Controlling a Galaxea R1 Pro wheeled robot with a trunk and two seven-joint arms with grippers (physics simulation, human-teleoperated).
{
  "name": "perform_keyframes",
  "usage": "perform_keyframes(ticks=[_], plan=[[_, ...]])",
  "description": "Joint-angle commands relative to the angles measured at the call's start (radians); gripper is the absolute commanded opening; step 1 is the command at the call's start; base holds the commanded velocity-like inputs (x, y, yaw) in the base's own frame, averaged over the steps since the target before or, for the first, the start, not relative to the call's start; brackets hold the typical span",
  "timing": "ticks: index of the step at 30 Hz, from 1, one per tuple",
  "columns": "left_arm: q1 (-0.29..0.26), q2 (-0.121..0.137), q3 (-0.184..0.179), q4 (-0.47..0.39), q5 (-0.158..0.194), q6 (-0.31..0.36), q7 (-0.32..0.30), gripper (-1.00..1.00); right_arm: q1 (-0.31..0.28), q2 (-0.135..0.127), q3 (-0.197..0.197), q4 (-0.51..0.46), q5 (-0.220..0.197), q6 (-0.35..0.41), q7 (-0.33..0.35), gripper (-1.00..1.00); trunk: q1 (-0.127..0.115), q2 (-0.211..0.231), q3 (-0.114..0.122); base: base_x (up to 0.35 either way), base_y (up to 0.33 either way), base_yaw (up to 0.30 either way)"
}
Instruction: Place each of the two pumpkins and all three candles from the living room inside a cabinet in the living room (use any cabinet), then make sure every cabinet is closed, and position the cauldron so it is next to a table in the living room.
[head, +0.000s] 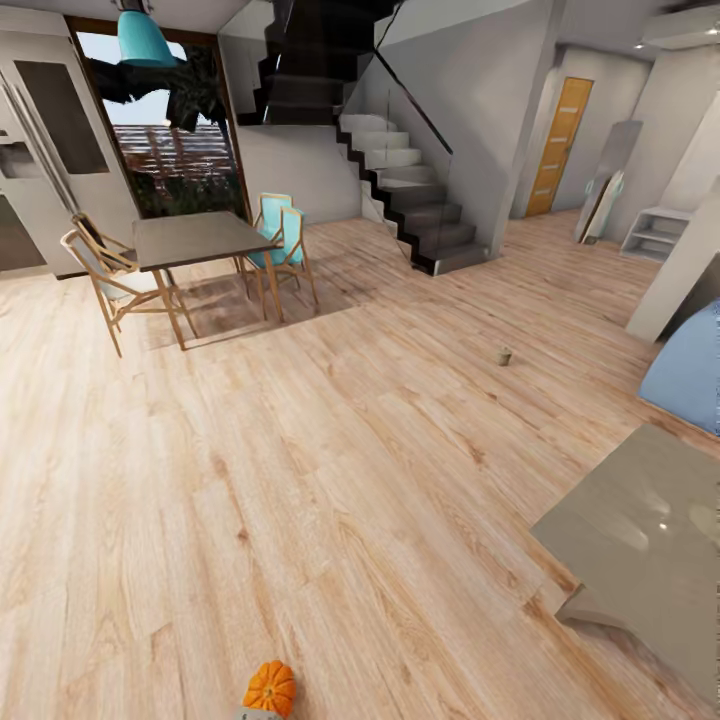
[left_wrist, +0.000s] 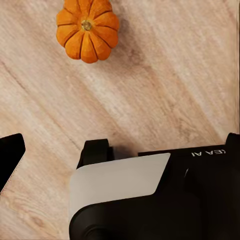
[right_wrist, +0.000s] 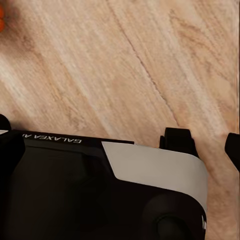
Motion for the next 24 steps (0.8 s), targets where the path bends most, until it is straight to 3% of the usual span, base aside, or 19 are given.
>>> perform_keyframes(ticks=[1,20,24], plan=[[0.000,0.000,0.000,0.000,0.000,0.000,0.000,1.00,0.000,0.000,0.000,0.000,0.000,0.000,0.000,1.00,0.000,0.000,0.000,0.316,-0.154,-0.239],[0.001,-0.002,0.000,0.000,0.000,0.002,0.000,1.00,0.000,-0.003,0.000,0.000,-0.001,0.000,0.002,1.00,0.000,0.000,0.006,0.277,-0.215,-0.279],[0.001,-0.002,0.000,0.000,0.000,0.001,0.000,1.00,0.000,-0.004,0.000,0.000,-0.001,0.000,0.002,1.00,0.000,0.000,0.007,0.241,-0.218,-0.118]])
